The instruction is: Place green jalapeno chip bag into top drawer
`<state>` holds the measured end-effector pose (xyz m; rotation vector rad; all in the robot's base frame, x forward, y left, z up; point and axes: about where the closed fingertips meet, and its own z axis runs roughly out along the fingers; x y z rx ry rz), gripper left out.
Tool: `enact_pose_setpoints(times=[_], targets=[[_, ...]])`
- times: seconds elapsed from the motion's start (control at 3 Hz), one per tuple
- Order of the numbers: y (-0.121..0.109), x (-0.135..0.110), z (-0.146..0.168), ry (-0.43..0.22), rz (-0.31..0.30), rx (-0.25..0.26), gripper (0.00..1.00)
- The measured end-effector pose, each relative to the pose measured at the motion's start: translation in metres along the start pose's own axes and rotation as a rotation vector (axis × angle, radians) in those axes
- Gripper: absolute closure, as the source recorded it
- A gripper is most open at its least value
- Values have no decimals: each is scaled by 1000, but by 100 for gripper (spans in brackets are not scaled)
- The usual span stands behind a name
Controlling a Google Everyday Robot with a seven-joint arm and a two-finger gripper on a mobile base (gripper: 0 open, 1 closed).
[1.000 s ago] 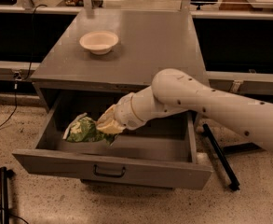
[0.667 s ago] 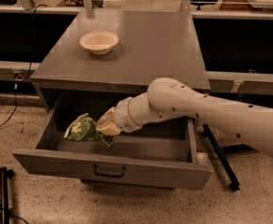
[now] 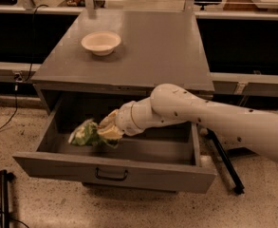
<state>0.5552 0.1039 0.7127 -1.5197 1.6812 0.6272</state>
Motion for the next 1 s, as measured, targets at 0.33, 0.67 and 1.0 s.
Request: enact_pose_setpoints(times=[0.33, 0.67, 1.0], targets=[[1, 0, 1, 0, -1, -2, 5], [1, -1, 2, -1, -1, -4, 0], [1, -1, 2, -1, -1, -4, 0]])
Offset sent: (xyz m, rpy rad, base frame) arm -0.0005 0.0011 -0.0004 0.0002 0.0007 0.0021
